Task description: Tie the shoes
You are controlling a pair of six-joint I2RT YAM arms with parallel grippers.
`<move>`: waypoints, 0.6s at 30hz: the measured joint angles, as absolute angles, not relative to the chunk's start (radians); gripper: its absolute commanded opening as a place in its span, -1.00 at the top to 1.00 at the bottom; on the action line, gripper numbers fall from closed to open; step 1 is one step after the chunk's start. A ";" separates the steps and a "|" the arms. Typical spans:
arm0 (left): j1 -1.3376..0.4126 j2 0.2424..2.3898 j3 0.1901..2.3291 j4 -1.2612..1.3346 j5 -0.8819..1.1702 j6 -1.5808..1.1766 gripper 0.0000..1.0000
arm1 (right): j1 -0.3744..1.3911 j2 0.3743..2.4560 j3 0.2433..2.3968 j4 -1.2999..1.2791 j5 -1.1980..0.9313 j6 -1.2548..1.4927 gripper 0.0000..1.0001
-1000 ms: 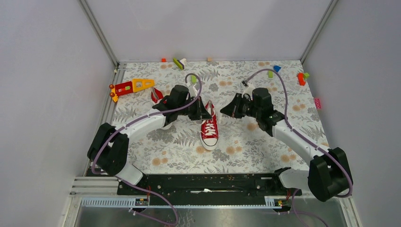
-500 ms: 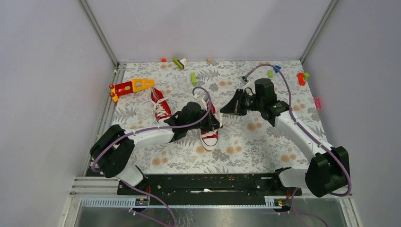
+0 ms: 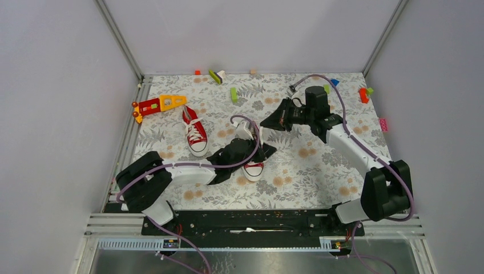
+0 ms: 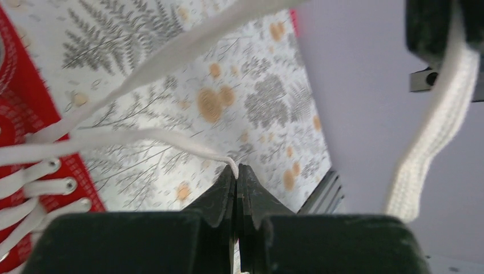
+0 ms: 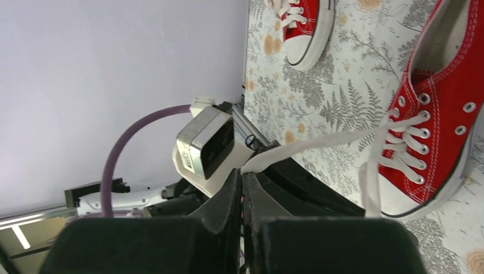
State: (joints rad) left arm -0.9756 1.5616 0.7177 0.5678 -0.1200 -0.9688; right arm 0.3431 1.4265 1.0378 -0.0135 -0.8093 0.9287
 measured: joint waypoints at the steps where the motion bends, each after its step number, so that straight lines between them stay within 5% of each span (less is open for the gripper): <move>1: -0.977 1.571 0.718 0.600 -0.122 -0.982 0.98 | 0.343 1.433 1.045 -0.009 -0.814 0.938 1.00; 11: -0.978 1.609 0.655 0.910 -0.131 -1.171 0.88 | 0.337 1.491 1.081 0.128 -0.860 1.076 1.00; 18: -0.955 1.654 0.652 0.849 -0.120 -1.184 -0.05 | 0.323 1.511 1.076 0.189 -0.879 1.125 1.00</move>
